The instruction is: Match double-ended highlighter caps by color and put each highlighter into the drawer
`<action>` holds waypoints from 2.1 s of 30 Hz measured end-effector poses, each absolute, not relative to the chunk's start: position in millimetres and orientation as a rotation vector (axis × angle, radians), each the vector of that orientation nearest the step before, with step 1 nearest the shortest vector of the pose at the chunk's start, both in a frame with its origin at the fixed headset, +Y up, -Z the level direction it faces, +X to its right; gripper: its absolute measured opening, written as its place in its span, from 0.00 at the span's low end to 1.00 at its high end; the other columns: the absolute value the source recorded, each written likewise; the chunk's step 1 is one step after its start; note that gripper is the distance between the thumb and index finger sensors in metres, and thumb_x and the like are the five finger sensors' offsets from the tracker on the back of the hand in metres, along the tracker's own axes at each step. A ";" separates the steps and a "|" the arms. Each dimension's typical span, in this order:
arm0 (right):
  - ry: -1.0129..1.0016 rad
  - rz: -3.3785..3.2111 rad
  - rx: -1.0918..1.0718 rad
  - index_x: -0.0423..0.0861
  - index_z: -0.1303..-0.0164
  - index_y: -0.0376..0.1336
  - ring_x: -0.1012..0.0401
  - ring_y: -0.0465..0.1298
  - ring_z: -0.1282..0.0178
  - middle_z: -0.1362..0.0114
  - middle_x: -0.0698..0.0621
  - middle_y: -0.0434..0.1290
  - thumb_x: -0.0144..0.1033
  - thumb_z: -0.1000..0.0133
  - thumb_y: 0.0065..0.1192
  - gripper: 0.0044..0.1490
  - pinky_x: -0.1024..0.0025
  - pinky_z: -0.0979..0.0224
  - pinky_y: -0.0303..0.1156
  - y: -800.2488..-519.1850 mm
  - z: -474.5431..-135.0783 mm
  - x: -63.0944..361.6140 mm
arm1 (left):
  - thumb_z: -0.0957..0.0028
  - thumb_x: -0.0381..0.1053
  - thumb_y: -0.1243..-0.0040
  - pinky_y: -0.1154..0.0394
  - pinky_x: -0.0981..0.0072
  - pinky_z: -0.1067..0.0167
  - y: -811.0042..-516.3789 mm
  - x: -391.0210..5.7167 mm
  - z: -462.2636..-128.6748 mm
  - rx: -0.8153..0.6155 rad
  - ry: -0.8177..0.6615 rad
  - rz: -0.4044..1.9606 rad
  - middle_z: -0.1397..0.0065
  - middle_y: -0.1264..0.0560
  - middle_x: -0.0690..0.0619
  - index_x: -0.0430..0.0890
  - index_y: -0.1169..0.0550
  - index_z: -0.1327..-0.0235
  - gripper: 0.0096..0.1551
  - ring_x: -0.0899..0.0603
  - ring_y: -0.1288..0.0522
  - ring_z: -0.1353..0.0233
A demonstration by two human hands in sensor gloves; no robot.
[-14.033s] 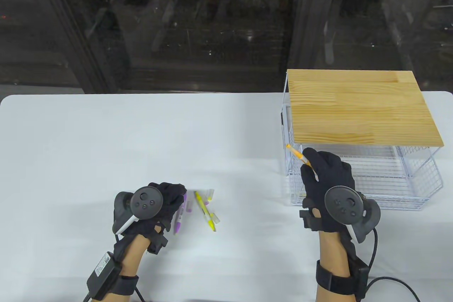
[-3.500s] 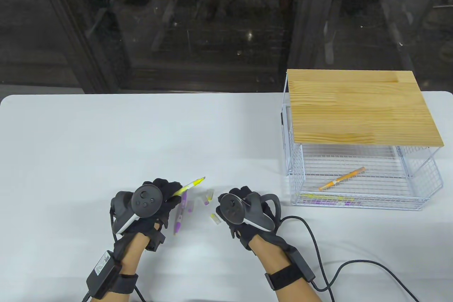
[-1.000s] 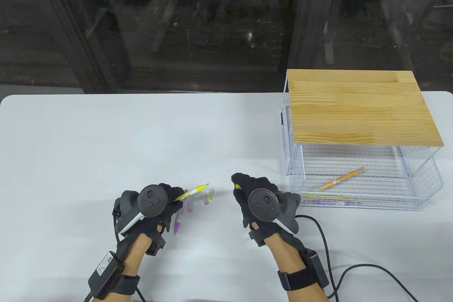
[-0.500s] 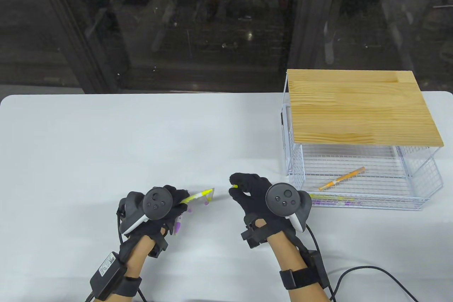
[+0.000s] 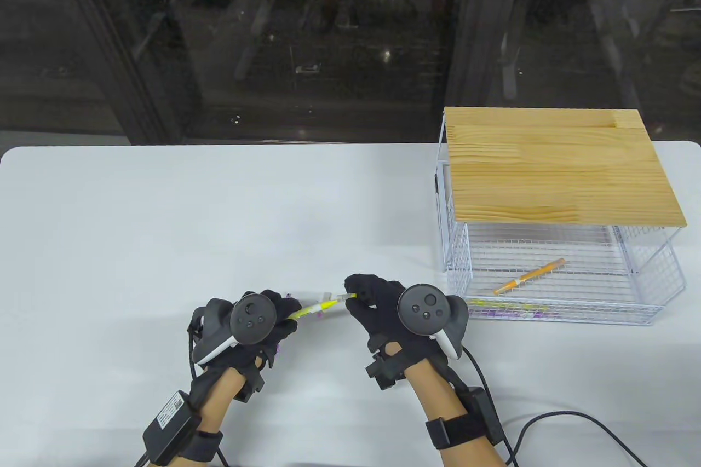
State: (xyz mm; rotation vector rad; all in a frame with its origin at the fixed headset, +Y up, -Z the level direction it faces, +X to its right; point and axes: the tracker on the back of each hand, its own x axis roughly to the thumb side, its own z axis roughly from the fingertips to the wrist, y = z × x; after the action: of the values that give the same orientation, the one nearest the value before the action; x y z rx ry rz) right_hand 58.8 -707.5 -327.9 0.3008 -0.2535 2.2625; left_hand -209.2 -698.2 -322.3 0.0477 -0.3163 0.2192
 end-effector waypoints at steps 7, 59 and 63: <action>-0.209 2.281 0.331 0.59 0.40 0.71 0.53 0.80 0.42 0.38 0.56 0.83 0.44 0.52 0.73 0.27 0.45 0.35 0.72 -708.9 -327.4 54.8 | 0.59 0.57 0.31 0.21 0.42 0.52 -698.8 -209.4 -321.5 0.053 -0.325 0.236 0.40 0.16 0.54 0.56 0.13 0.45 0.27 0.40 0.18 0.46; -0.328 2.540 0.536 0.57 0.43 0.74 0.53 0.81 0.43 0.41 0.54 0.85 0.39 0.52 0.71 0.25 0.44 0.34 0.72 -702.5 -318.8 45.2 | 0.56 0.55 0.32 0.23 0.38 0.47 -697.3 -197.0 -319.5 0.016 -0.393 0.268 0.40 0.17 0.54 0.57 0.16 0.41 0.27 0.39 0.20 0.44; -0.318 2.549 0.544 0.57 0.43 0.74 0.53 0.81 0.43 0.41 0.54 0.85 0.39 0.52 0.71 0.25 0.44 0.34 0.71 -701.7 -318.5 44.8 | 0.57 0.55 0.32 0.23 0.38 0.48 -695.1 -193.8 -316.7 0.038 -0.402 0.248 0.42 0.17 0.54 0.55 0.14 0.43 0.26 0.39 0.19 0.45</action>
State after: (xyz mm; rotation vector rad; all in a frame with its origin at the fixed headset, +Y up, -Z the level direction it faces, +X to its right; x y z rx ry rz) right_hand 44.8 -701.7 -318.5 0.5441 -0.3178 2.5494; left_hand -193.8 -695.1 -316.7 0.0375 -0.4025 0.2480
